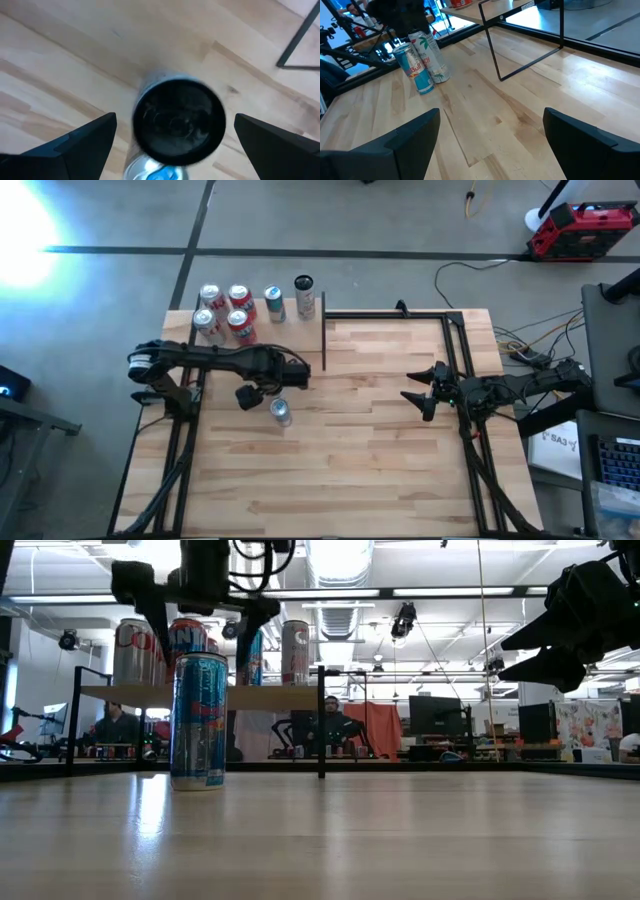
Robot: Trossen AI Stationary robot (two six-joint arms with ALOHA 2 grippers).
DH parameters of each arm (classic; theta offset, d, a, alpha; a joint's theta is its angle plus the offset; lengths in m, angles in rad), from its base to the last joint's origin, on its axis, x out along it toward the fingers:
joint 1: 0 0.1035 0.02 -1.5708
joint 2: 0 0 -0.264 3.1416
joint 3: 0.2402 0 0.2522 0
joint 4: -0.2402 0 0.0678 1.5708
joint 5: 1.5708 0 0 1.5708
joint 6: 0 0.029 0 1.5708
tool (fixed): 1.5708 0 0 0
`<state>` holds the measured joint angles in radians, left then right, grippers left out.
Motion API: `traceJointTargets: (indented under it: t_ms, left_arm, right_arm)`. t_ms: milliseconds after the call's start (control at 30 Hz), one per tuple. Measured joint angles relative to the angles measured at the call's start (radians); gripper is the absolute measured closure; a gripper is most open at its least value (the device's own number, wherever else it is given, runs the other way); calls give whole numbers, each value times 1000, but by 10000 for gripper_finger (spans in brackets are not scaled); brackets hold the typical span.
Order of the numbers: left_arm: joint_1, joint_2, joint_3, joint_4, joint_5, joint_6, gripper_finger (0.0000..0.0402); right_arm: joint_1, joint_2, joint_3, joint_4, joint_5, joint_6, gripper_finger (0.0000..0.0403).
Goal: Place canned beverage on shelf
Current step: Put the white and pink soda can on the shelf and align it with the other white and pink soda can
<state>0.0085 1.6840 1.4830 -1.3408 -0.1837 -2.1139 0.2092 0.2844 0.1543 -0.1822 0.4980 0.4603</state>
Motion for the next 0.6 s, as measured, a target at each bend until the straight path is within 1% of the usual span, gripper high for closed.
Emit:
traceJointTargets:
  t_ms: [167, 333, 467, 600]
  left_arm:
    - [8, 0, -34, 47, 1, 12, 12]
    - [8, 0, -57, 49, 3, 26, 19]
    - [8, 0, -60, 52, 3, 46, 50]
    - [8, 0, -60, 57, 3, 54, 99]
  right_arm:
    - [0, 0, 0, 0, 0, 0, 67]
    - [0, 0, 0, 0, 0, 0, 67]
    - [0, 0, 0, 0, 0, 0, 67]
    - [0, 0, 0, 0, 0, 0, 67]
